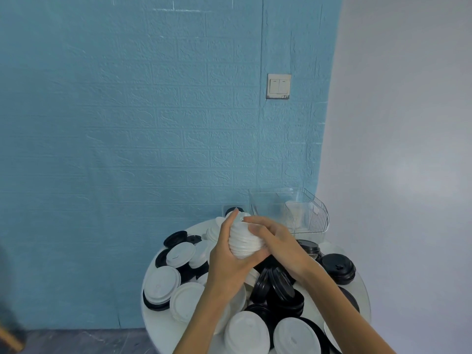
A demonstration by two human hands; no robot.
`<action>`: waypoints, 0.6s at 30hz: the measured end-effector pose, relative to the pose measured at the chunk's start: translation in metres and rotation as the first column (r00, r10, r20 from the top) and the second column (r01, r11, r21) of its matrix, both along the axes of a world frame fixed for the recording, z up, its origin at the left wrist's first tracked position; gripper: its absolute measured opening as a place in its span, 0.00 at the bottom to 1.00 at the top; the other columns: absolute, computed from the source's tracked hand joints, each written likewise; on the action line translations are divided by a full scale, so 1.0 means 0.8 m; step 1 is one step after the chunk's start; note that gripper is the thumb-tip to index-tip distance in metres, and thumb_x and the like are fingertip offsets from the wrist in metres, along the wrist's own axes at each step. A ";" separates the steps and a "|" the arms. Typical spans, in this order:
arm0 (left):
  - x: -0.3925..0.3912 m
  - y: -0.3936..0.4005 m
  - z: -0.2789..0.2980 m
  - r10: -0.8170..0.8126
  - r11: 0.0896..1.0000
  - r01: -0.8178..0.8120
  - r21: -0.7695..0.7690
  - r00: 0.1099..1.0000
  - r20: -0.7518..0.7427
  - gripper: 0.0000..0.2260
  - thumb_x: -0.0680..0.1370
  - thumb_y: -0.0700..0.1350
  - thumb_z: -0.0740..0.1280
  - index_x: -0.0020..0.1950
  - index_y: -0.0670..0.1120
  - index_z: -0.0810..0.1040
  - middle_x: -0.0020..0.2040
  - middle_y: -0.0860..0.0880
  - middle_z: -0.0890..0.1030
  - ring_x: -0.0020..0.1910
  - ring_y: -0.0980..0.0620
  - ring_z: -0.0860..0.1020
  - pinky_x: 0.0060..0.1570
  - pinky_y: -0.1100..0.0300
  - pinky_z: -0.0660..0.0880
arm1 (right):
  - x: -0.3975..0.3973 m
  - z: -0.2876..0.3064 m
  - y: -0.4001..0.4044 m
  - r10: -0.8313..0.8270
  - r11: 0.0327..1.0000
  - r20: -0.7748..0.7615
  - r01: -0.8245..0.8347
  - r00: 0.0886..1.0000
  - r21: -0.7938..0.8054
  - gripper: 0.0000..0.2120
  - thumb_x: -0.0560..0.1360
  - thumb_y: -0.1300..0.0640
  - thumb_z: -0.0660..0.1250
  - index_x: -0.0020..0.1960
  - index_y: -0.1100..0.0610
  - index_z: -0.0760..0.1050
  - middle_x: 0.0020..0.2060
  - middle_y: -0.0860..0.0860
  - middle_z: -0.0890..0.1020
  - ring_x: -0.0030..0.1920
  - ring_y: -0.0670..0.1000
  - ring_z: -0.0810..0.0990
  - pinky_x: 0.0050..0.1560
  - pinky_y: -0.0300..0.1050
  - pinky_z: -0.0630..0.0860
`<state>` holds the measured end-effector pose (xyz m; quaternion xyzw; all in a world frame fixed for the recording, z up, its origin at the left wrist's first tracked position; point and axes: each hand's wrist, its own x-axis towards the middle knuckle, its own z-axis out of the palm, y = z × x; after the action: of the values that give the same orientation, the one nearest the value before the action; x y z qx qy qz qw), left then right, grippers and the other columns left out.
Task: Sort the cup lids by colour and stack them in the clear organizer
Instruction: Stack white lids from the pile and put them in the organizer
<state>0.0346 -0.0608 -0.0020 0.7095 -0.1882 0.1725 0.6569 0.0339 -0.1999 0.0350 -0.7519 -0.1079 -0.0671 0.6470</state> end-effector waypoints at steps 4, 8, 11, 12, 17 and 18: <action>0.000 0.000 -0.001 0.022 0.999 -0.021 0.044 1.000 -0.009 0.38 0.59 0.61 0.82 0.67 0.66 0.72 0.60 0.66 0.80 0.59 0.62 0.80 0.57 0.59 0.79 | 0.000 0.004 0.000 0.027 1.000 -0.017 -0.027 0.999 0.008 0.22 0.67 0.43 0.71 0.59 0.48 0.84 0.56 0.49 0.85 0.59 0.49 0.83 0.66 0.50 0.77; -0.002 0.000 -0.002 0.067 0.994 -0.068 0.084 0.998 0.006 0.26 0.65 0.57 0.82 0.58 0.61 0.75 0.52 0.62 0.82 0.50 0.60 0.82 0.48 0.61 0.79 | 0.001 0.007 0.000 0.072 0.997 -0.063 -0.070 0.995 0.031 0.24 0.65 0.46 0.71 0.59 0.51 0.83 0.56 0.56 0.85 0.56 0.52 0.84 0.60 0.49 0.78; -0.003 -0.001 -0.002 0.095 0.988 -0.098 0.122 0.995 0.029 0.24 0.65 0.61 0.80 0.55 0.61 0.74 0.49 0.60 0.82 0.48 0.59 0.82 0.46 0.57 0.80 | -0.001 0.010 0.000 0.099 0.994 -0.144 -0.090 0.985 0.067 0.21 0.67 0.50 0.70 0.60 0.50 0.82 0.55 0.54 0.85 0.53 0.50 0.83 0.52 0.45 0.78; -0.004 -0.001 -0.002 0.099 0.986 -0.104 0.128 0.994 0.043 0.24 0.65 0.63 0.79 0.54 0.60 0.73 0.49 0.59 0.82 0.48 0.59 0.81 0.46 0.55 0.80 | -0.002 0.011 0.000 0.118 0.991 -0.171 -0.104 0.978 0.089 0.20 0.68 0.51 0.69 0.60 0.50 0.81 0.54 0.53 0.85 0.53 0.49 0.83 0.52 0.45 0.78; -0.008 -0.004 0.007 0.091 0.982 -0.108 0.155 0.990 0.110 0.22 0.66 0.61 0.79 0.52 0.59 0.71 0.47 0.55 0.81 0.46 0.55 0.80 0.43 0.51 0.80 | -0.005 0.015 0.001 0.199 0.944 -0.235 -0.121 0.951 0.308 0.18 0.76 0.56 0.73 0.65 0.51 0.79 0.53 0.54 0.86 0.52 0.52 0.85 0.54 0.50 0.80; -0.009 -0.006 0.008 0.087 0.981 -0.105 0.161 0.989 0.116 0.22 0.67 0.59 0.80 0.53 0.59 0.71 0.49 0.56 0.81 0.48 0.56 0.80 0.44 0.52 0.80 | -0.005 0.017 -0.001 0.217 0.927 -0.237 -0.123 0.947 0.355 0.20 0.75 0.59 0.74 0.66 0.52 0.78 0.54 0.55 0.86 0.53 0.53 0.85 0.55 0.51 0.80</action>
<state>0.0274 -0.0655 0.0041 0.7599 -0.2027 0.2259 0.5748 0.0302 -0.2008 0.0484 -0.6201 -0.0704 0.0764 0.7776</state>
